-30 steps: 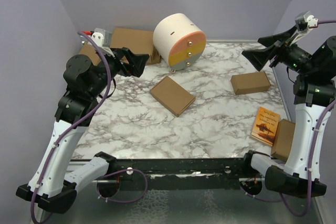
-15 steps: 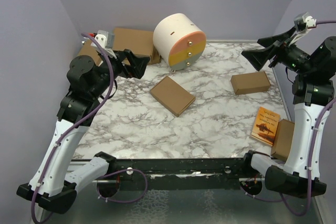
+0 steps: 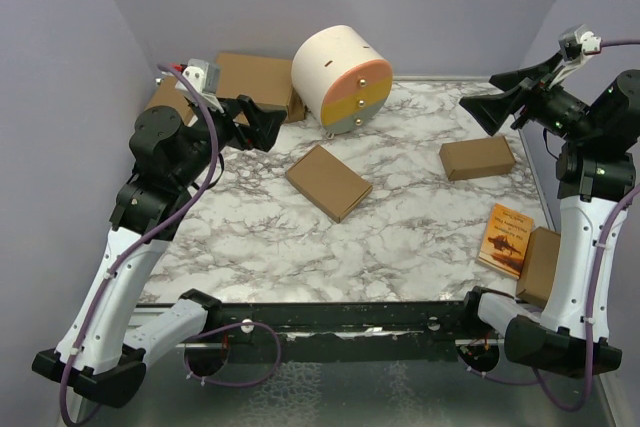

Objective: Fold the paper box

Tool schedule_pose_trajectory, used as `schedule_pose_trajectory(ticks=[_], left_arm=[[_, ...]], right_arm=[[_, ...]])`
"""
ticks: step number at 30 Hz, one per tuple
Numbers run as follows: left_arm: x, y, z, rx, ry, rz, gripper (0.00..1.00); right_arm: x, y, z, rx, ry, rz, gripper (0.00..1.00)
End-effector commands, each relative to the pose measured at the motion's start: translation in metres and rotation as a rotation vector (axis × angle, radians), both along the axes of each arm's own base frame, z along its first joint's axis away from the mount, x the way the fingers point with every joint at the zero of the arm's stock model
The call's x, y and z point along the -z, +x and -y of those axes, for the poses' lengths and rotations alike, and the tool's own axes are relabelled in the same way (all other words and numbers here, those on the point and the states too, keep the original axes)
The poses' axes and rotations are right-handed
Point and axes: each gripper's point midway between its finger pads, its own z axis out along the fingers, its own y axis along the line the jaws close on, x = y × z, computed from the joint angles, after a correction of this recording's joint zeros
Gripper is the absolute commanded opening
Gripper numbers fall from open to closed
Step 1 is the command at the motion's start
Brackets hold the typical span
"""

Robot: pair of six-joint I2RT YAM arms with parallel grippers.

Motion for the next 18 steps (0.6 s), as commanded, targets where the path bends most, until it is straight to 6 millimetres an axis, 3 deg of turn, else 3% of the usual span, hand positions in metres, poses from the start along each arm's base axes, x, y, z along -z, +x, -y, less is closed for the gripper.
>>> schedule_pose_trajectory(ticks=[1,6,13,18], left_arm=[[-0.01,-0.005,0.0,0.017,-0.012,0.039,0.99],[-0.014,-0.003,0.001,0.02,-0.011,0.048,0.99],[-0.059,0.001,0.001,0.015,-0.006,0.132,0.99],[-0.062,0.0,0.002,0.023,-0.011,0.141,0.99]], right_arm=[[-0.003,-0.002,0.001,0.003,-0.014,0.026,0.99],[-0.01,0.005,0.009,0.066,-0.033,0.053,0.99],[-0.071,0.018,0.03,0.221,-0.037,0.154,0.99],[-0.079,0.024,0.05,0.364,0.003,0.149,0.99]])
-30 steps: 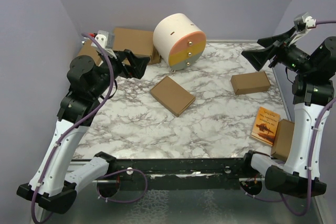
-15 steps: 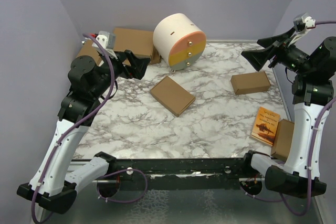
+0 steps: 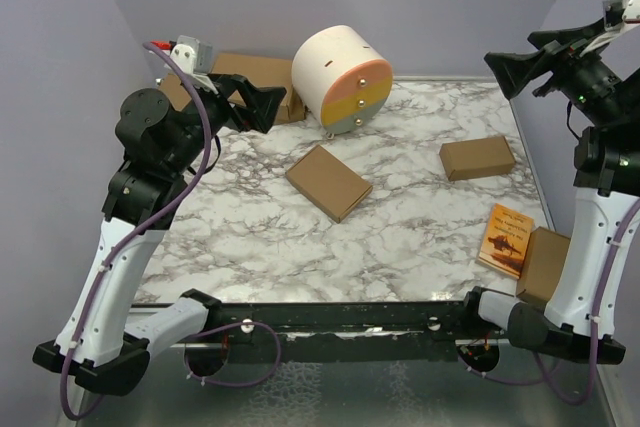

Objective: Fold the paper box

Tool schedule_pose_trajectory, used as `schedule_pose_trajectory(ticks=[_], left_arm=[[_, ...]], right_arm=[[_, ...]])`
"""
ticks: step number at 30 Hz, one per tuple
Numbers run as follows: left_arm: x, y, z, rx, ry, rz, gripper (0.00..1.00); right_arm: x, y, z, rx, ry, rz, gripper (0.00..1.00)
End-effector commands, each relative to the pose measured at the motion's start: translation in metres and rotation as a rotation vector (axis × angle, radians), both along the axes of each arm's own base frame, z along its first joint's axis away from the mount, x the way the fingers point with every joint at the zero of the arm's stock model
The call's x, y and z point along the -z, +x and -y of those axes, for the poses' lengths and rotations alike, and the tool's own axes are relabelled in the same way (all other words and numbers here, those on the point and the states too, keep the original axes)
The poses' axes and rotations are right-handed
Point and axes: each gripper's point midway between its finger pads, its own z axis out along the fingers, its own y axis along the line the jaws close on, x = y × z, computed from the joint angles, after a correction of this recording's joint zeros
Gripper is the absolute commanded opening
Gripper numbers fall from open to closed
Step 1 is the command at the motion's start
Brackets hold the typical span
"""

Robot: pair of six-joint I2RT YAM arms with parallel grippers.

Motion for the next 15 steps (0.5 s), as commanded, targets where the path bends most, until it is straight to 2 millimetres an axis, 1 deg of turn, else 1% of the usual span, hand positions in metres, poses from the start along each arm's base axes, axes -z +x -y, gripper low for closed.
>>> schedule_pose_trajectory(ticks=[1,4,10,15], left_arm=[[-0.0124,-0.0055,0.0,0.019,0.004,0.046,0.99],[-0.0099,-0.0053,-0.0016,0.011,0.012,0.044,0.99],[-0.0094,-0.0066,-0.0018,0.012,0.009,0.043,0.99],[-0.0072,-0.0064,-0.0019,0.012,0.01,0.04,0.99]], right_arm=[[-0.0073,0.0053,0.0256,0.178,0.058,-0.002,0.99],[-0.0037,0.0045,0.0277,0.196,0.072,-0.01,0.99],[-0.0063,0.0008,0.03,0.22,0.089,-0.004,0.99],[-0.0027,0.0015,0.0317,0.23,0.092,-0.01,0.99]])
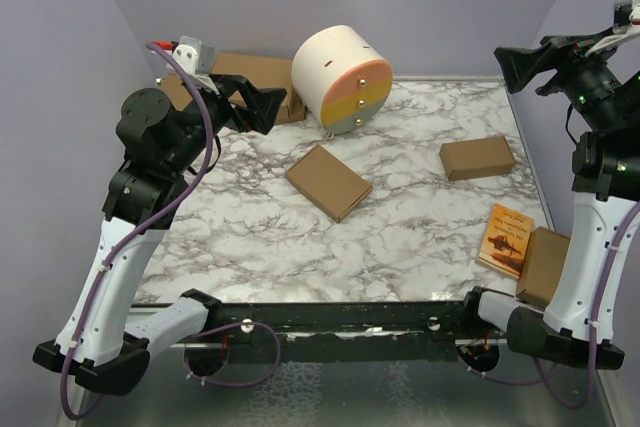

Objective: Fold the paper box

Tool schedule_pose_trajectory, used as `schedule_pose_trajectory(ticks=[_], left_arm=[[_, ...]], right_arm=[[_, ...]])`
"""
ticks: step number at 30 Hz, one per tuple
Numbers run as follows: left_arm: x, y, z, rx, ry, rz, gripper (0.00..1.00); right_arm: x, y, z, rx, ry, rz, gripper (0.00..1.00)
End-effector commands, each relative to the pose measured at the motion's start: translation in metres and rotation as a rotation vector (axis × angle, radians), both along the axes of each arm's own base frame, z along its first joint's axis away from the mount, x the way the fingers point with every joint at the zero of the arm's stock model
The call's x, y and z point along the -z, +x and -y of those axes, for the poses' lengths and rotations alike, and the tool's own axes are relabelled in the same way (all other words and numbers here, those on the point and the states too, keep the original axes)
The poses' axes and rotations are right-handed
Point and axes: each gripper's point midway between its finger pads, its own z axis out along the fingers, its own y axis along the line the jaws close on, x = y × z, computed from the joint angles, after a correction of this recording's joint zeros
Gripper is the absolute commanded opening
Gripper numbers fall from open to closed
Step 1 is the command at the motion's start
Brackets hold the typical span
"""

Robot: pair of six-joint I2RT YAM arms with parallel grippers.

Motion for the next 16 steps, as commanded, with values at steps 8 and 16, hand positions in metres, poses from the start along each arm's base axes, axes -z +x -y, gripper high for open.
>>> schedule_pose_trajectory(ticks=[8,16], left_arm=[[-0.003,-0.0063,-0.0012,0.013,0.001,0.025,0.99],[0.0013,-0.0063,-0.0008,0.015,0.004,0.018,0.99]], right_arm=[[0.0004,-0.0042,0.0068,0.05,0.028,-0.004,0.99],[0.0039,-0.0005,0.0147,0.095,0.029,-0.015,0.99]])
